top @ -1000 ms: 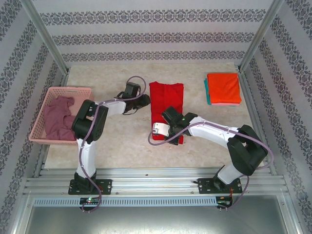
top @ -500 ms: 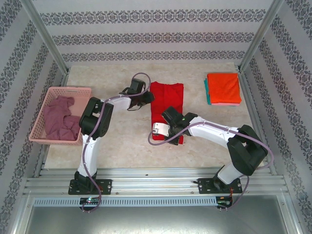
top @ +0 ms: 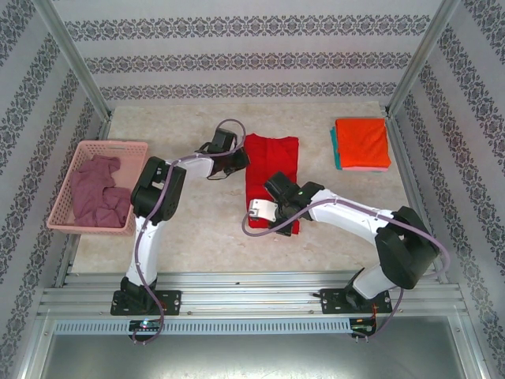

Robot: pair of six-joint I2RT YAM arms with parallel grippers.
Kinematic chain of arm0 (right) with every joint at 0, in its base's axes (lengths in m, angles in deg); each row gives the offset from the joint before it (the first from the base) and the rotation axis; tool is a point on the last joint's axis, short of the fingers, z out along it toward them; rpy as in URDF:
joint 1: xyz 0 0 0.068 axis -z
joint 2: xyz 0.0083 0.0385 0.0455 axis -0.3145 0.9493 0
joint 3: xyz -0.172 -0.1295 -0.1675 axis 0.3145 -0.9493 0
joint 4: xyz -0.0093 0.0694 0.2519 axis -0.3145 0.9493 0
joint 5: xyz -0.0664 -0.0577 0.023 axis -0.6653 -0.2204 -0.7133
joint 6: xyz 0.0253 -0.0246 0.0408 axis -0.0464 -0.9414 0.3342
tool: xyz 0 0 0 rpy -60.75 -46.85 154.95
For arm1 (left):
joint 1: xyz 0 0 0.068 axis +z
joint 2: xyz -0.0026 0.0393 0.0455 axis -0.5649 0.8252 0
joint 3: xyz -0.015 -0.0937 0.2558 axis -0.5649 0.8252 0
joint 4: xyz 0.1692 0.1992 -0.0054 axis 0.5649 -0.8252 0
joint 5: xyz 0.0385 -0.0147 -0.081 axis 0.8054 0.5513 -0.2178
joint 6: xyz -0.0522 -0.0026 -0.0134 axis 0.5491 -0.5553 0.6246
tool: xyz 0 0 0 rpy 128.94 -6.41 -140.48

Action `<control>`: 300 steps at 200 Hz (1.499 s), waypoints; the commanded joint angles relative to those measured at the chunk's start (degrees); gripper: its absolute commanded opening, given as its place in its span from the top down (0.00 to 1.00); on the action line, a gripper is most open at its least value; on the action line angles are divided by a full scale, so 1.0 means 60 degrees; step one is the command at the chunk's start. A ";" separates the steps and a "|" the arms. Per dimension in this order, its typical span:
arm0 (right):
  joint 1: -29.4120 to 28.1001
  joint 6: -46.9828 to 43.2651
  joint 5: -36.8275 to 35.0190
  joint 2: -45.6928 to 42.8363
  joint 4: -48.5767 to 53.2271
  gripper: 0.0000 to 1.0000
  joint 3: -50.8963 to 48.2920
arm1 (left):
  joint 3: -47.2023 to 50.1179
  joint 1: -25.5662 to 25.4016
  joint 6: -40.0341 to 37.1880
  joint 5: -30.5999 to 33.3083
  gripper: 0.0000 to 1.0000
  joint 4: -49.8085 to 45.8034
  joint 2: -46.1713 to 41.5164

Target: Fold and stack the t-shirts

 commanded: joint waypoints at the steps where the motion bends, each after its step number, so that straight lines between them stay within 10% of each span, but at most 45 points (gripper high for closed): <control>1: -0.0112 -0.0217 0.0674 -0.0403 0.1126 1.00 0.0580 | 0.1053 -0.0113 -0.0381 -0.0145 1.00 -0.0395 -0.0526; 131: 0.1179 -0.2317 -0.0663 0.1731 0.2367 1.00 0.4549 | 0.4574 0.0104 -0.0426 -0.1146 1.00 0.1109 -0.1824; 300: 0.1677 -0.2612 -0.1742 0.4723 0.2010 1.00 0.7777 | 0.4121 0.0694 -0.1272 -0.2170 1.00 0.0567 -0.1073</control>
